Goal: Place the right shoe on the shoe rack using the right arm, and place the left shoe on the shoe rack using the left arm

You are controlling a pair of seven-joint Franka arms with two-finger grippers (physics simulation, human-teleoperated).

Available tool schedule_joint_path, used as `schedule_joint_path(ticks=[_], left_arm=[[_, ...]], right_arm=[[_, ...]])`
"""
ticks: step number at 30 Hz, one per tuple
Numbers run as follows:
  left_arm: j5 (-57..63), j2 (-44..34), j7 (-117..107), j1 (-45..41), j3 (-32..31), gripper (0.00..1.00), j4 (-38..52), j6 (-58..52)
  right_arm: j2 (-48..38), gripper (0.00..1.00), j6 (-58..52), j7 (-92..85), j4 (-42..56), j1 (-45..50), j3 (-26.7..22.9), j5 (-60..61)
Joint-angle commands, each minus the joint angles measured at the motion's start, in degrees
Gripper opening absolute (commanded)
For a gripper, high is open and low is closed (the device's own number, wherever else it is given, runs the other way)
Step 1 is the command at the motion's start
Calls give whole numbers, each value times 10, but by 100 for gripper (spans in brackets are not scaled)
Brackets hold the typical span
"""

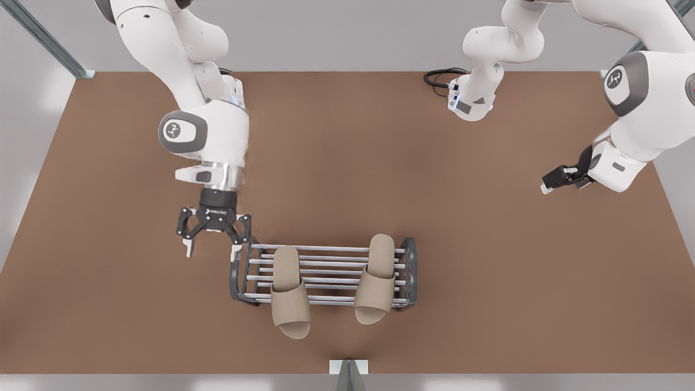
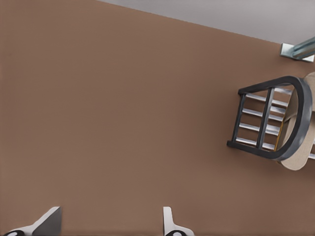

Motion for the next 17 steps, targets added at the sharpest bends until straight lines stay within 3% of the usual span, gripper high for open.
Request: schedule_joint_path(ticks=[1,2,4,10,17], left_arm=[[1,-1,-40,0,0,100,0,-1],[1,-1,-40,0,0,100,0,-1],[1,-1,-40,0,0,100,0,-1],[1,5,-36,0,0,100,-1,-1],[1,5,-36,0,0,100,-3,0]], right_arm=[[-5,100,-320,-532,37,-54,-10,511],[-9,100,-393,-605,56,-114,-29,628],[1,100,-508,-752,94,-141,-88,689],[88,100,-482,-750,114,-93,-86,691],[94,100,-487,-750,134,-96,-89,707]])
